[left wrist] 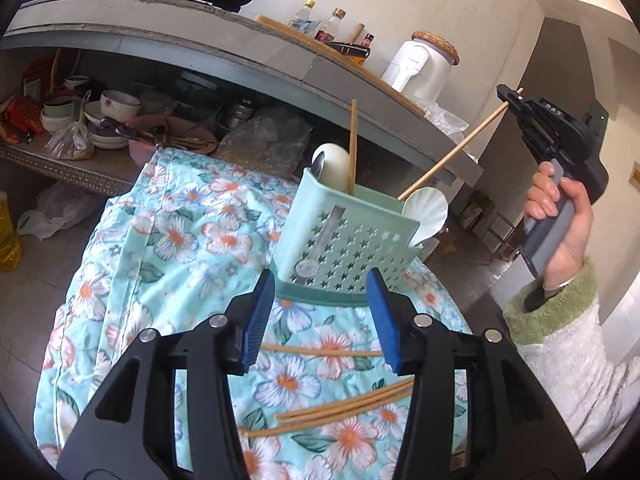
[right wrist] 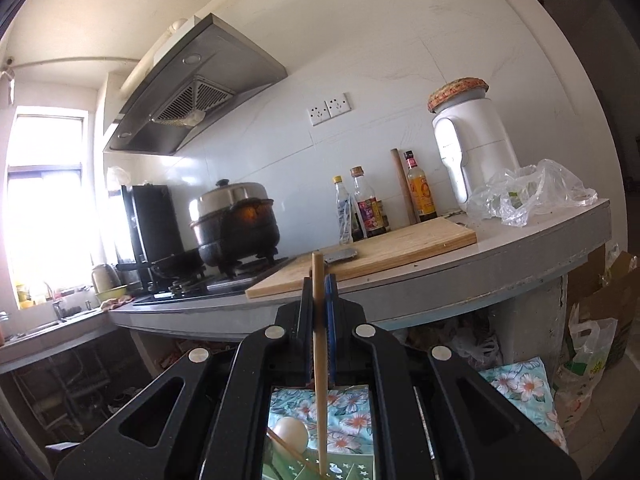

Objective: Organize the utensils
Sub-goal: 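Lower the chopstick into the caddy and open the right tool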

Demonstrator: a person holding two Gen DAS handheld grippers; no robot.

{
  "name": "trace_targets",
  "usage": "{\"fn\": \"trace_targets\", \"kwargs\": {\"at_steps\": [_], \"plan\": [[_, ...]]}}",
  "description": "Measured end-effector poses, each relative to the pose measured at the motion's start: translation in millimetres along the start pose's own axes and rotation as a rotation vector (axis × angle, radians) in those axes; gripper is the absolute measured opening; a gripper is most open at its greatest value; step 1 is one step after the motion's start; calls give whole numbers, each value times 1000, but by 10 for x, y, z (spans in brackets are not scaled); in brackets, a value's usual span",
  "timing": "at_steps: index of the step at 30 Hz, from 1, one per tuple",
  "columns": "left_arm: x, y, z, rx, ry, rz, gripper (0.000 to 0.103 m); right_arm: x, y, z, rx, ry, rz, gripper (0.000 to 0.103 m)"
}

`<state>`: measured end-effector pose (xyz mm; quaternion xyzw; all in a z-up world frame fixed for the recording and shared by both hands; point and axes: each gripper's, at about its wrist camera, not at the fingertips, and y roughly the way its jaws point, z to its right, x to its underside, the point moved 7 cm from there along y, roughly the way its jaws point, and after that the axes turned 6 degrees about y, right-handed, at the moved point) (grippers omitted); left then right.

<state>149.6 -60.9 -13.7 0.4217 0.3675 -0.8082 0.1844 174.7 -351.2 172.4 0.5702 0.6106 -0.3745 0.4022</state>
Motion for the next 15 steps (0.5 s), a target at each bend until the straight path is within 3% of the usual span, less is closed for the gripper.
{"fn": "trace_targets", "kwargs": {"at_steps": [7,12,14,15], "plan": [[207,-89,-155,-23,-37,-22,45,549,442,75,44,-63,-70,6],[218,-109,-141,-21,-27,-15,45,885,518,115,49,-85,-181,7],[213,-100,-135,-18,-27,-15,45,915,466,121,48,-92,-200,12],[215,-97,-134,-16,-28,-15,45,903,423,128,46,-90,-203,25]]}}
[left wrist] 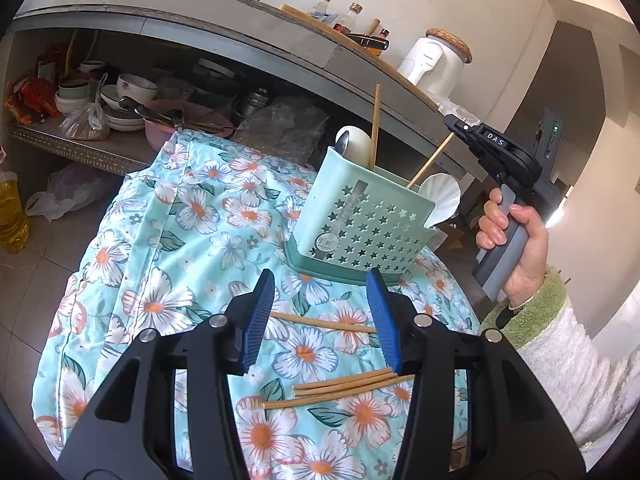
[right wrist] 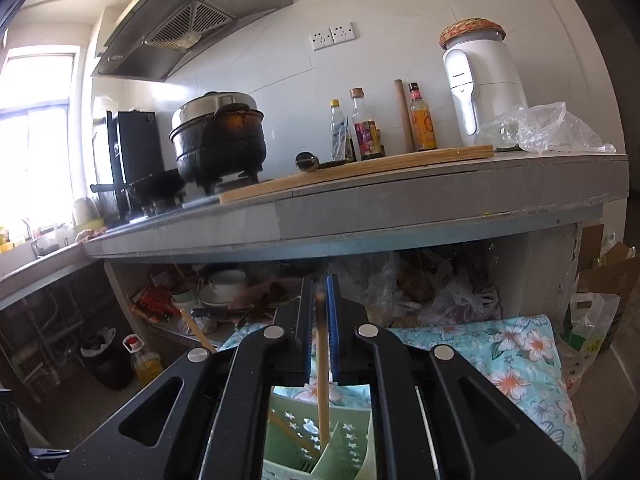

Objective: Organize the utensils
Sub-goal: 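Lower the chopstick into the caddy and open the right tool, then move the left tool down and close it on a bamboo chopstick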

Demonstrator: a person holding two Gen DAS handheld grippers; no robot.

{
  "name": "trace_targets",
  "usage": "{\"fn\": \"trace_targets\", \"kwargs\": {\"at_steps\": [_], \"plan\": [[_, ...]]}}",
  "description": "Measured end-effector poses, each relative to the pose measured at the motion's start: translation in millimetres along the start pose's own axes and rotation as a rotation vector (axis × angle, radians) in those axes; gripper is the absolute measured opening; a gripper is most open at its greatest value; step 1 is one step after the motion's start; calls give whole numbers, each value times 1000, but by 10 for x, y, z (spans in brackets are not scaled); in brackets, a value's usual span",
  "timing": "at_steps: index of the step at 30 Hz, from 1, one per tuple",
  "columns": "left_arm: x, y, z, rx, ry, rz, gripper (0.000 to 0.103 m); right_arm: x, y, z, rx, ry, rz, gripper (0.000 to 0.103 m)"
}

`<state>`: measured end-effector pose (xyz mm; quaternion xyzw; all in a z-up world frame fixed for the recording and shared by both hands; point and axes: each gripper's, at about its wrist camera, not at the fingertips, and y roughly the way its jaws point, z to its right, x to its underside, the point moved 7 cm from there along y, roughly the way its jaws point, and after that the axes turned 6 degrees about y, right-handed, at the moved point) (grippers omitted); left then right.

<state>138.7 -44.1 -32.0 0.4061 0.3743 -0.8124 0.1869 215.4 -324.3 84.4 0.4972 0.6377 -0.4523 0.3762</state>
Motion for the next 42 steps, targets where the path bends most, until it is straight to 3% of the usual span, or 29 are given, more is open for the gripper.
{"fn": "trace_targets", "kwargs": {"at_steps": [1,4,15,22,30,38,42], "plan": [[-5,8,4,1,-1,-1,45,-14,-60,16,-1,6,6,39],[5,25,-1,5,-6,-6,45,-92,-260,70,-13,24,33,46],[61,67,-31,-4,-7,-25,45,-161,-1108,147,-61,51,106,52],[122,118,-50,-14,0,-51,45,263,-1342,146,-58,43,-1,52],[338,160,58,14,30,-128,45,1114,-1302,262,-23,136,-203,52],[861,162,134,132,-122,-290,43,1639,-1299,399,7,227,-324,52],[1115,255,48,179,-341,-338,43,1682,-1290,430,2,254,-330,52]]}}
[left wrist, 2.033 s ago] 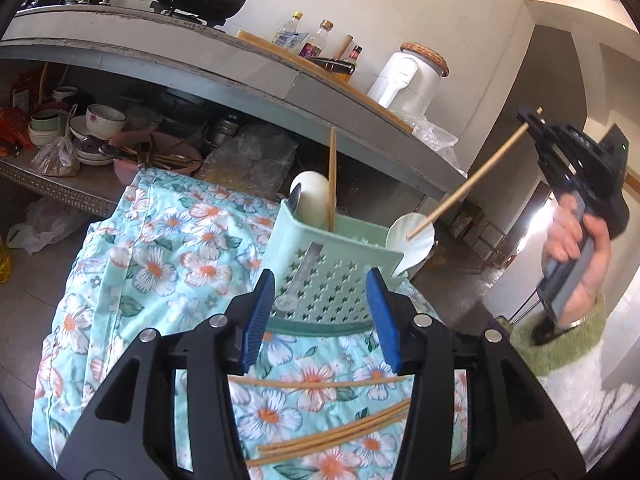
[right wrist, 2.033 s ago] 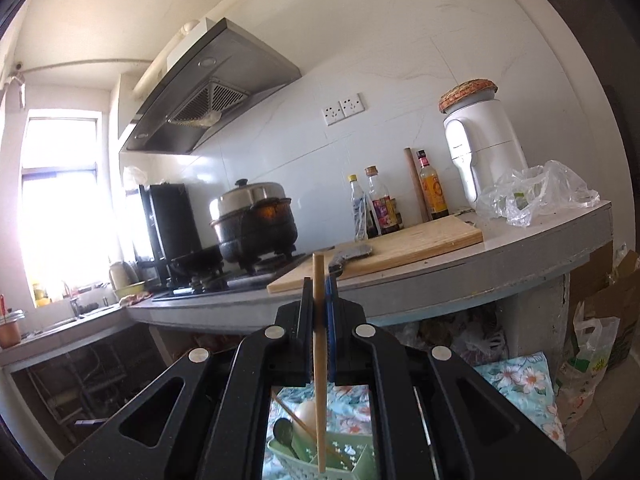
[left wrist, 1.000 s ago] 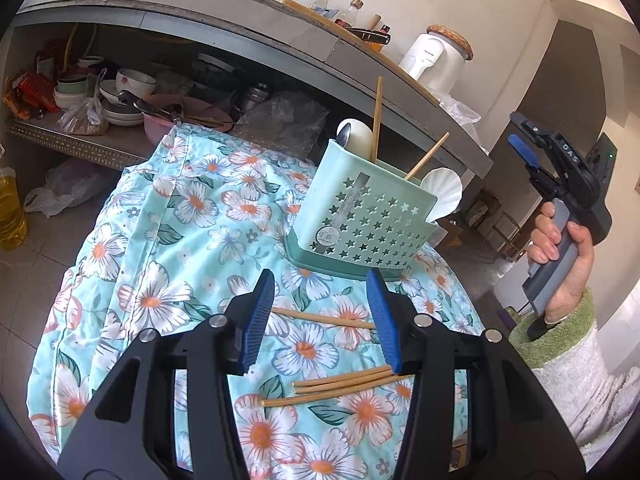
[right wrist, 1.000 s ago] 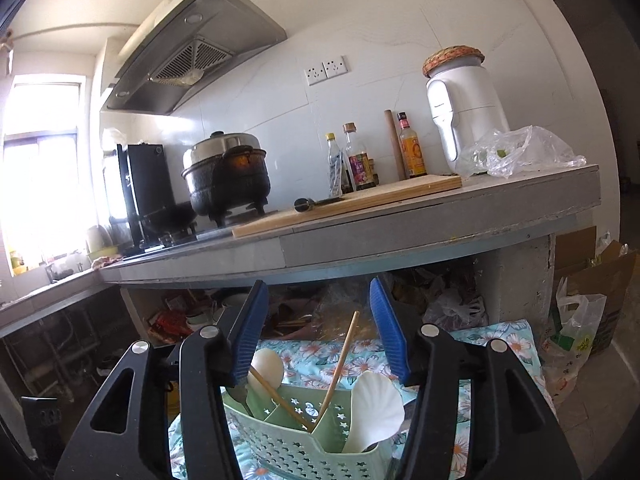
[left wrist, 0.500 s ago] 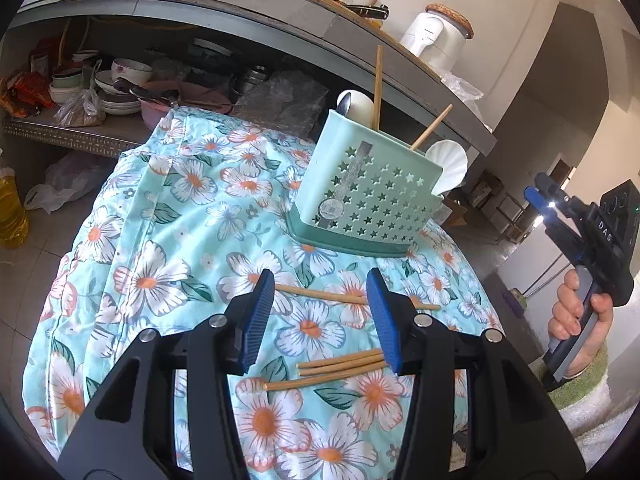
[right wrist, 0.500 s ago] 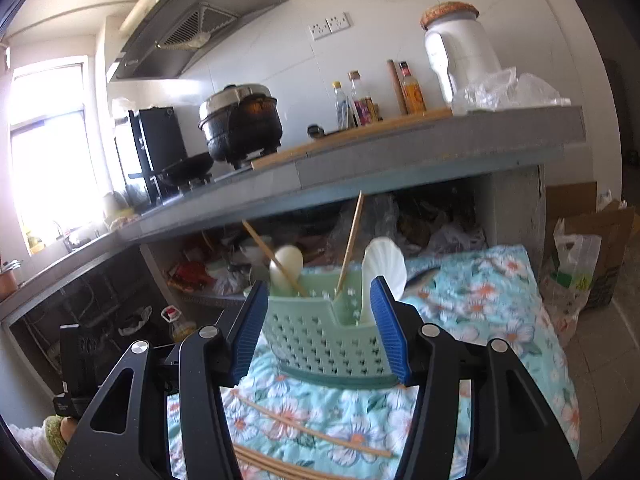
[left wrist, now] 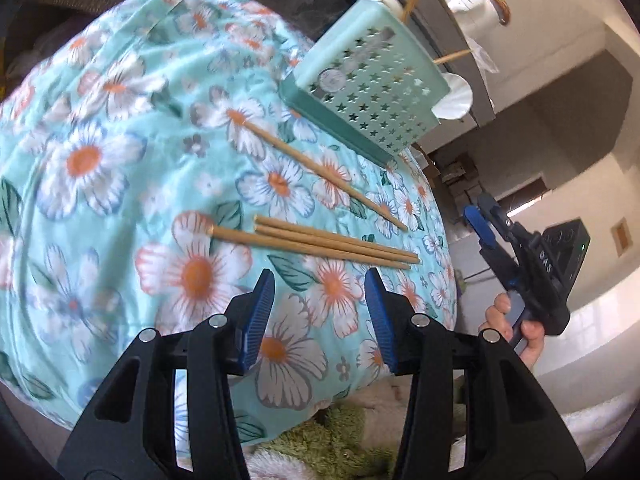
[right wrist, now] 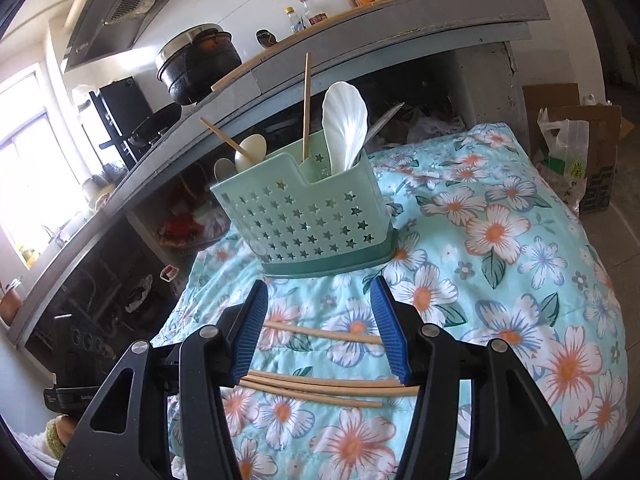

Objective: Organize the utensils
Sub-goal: 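Move the left tool down and close it on a bamboo chopstick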

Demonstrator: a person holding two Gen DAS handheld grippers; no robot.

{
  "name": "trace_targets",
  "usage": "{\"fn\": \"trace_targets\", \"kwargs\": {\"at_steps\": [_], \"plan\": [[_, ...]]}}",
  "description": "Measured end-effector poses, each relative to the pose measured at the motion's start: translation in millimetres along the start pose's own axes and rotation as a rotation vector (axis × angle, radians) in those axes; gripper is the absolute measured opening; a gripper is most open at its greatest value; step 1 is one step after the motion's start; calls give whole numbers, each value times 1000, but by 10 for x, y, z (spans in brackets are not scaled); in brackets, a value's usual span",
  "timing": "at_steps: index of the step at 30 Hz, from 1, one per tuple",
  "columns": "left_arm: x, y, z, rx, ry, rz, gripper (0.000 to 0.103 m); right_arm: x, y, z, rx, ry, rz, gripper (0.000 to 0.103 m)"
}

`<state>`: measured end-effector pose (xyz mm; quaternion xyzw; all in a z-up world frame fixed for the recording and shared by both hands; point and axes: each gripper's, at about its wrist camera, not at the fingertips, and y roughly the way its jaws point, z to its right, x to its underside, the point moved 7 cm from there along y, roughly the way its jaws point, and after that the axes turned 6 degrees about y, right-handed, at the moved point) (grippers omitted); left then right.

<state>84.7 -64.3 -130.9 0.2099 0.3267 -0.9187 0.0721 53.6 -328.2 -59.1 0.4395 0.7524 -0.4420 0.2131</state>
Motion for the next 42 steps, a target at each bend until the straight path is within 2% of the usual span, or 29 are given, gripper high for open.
{"fn": "trace_targets", "kwargs": {"at_steps": [3,7,11,12,21,26,33,37,39,42], "plan": [[14,70,-261,73,-228,25,42,-4,12,-9,-10,10,-4,52],[-70,53,-480,161,-430,94,32,8,0,-42,-13,2,0,52],[-59,103,-642,157,-557,106,9,32,15,-23,-14,16,-2,52],[-45,112,-671,158,-579,111,7,36,16,-18,-13,20,-4,52],[-92,33,-740,173,-609,156,6,25,-7,-4,-15,29,3,52],[-112,46,-730,174,-611,137,6,27,-9,-9,-19,29,2,52],[-178,65,-695,165,-650,138,25,40,6,-3,-24,37,-3,52],[-211,108,-709,113,-669,148,22,41,6,-2,-24,37,-4,52],[-210,124,-735,81,-676,152,10,46,0,-2,-24,38,-2,52],[-208,138,-755,71,-676,152,8,48,-11,5,-19,39,-1,52]]}}
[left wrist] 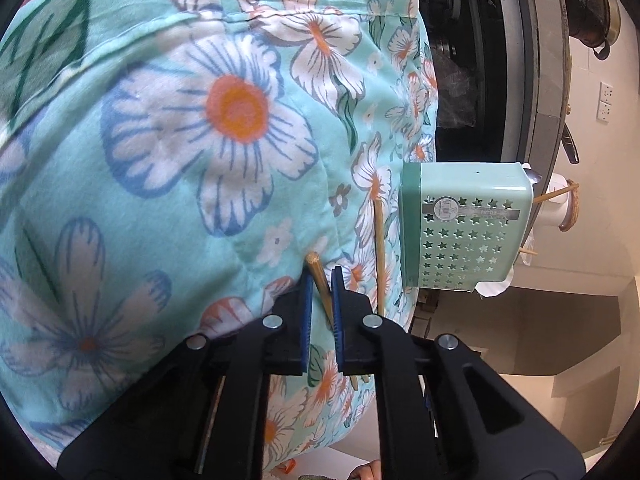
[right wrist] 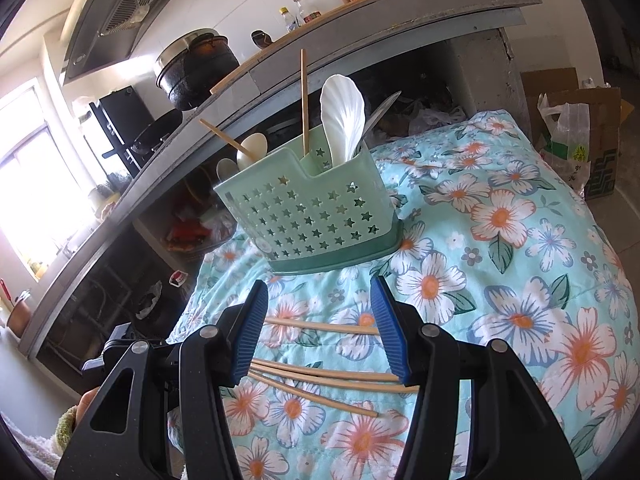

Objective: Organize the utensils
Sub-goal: 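Move the left tool down and close it on a bamboo chopstick, then close the right tool on another chopstick while the left tool lifts its chopstick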

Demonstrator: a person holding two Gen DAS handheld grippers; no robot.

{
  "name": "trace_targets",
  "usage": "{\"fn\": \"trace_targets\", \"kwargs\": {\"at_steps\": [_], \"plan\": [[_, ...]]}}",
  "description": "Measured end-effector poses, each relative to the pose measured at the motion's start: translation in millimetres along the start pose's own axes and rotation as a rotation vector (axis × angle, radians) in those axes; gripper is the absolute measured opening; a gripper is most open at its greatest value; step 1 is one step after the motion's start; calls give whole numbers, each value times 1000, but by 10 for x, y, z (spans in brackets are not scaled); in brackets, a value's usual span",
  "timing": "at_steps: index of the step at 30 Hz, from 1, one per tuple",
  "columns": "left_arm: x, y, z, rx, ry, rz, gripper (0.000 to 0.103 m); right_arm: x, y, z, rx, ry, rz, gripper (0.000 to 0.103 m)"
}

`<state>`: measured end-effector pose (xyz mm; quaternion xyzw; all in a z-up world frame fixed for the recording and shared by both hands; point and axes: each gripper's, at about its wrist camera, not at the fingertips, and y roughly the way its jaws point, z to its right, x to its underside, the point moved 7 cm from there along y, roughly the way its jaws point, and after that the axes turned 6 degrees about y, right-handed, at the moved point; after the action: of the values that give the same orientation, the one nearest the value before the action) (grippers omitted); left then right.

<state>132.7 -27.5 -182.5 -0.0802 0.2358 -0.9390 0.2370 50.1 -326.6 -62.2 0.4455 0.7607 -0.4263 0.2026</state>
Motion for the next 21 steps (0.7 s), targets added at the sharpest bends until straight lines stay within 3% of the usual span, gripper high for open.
{"fn": "trace_targets", "kwargs": {"at_steps": [7,8,9,10,15,21], "plan": [[-404,-372,165,-2,96,125,8,-23,-17,37,-1,9,8,52],[-452,-394,170,-13,106,125,16,-18,-11,39,-1,9,6,52],[-476,-403,161,-29,109,119,32,-10,-3,37,-2,10,3,52],[-481,-405,144,-38,107,110,38,-3,9,34,-4,11,0,52],[-356,-352,204,-37,172,62,43,12,28,4,-8,4,-9,52],[-303,-176,196,-86,194,20,39,20,52,-19,-17,1,-15,52]]}}
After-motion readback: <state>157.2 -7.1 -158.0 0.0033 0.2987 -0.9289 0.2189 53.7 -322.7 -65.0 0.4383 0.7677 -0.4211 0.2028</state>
